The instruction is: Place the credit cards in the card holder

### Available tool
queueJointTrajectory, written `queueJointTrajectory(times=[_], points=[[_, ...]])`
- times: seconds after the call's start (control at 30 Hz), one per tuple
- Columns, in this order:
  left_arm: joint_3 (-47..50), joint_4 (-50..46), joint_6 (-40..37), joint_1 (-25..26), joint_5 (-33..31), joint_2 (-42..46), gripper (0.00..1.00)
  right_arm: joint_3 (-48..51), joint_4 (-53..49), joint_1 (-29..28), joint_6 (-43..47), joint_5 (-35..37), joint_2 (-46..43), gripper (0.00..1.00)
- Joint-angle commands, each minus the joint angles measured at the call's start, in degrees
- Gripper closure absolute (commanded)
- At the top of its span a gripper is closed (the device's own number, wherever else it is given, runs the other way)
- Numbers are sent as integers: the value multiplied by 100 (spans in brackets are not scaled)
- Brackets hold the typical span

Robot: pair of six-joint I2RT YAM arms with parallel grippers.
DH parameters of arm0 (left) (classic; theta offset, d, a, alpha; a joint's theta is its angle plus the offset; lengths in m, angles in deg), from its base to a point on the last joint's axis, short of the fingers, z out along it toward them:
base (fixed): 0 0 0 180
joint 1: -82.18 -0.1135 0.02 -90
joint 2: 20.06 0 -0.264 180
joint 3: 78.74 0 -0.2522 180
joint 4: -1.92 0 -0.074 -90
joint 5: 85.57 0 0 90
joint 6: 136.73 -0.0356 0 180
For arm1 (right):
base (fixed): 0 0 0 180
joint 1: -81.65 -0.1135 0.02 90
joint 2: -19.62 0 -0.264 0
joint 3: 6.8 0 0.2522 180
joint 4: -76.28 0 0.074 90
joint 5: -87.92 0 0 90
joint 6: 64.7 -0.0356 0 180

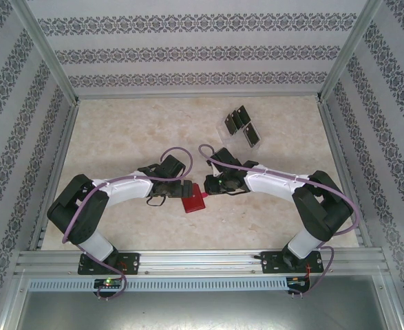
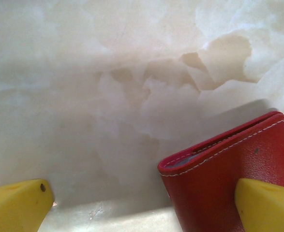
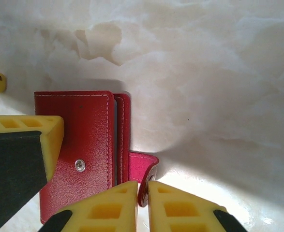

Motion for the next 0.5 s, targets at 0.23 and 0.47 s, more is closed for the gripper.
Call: queueJointTrajectory(times=[0.23, 0.47], points=[[225, -256, -220, -69, -455, -283, 0, -137, -113, 78, 18, 87, 15, 91], [228, -265, -223, -70, -452, -283, 0, -48, 42, 114, -53, -69, -76, 100]])
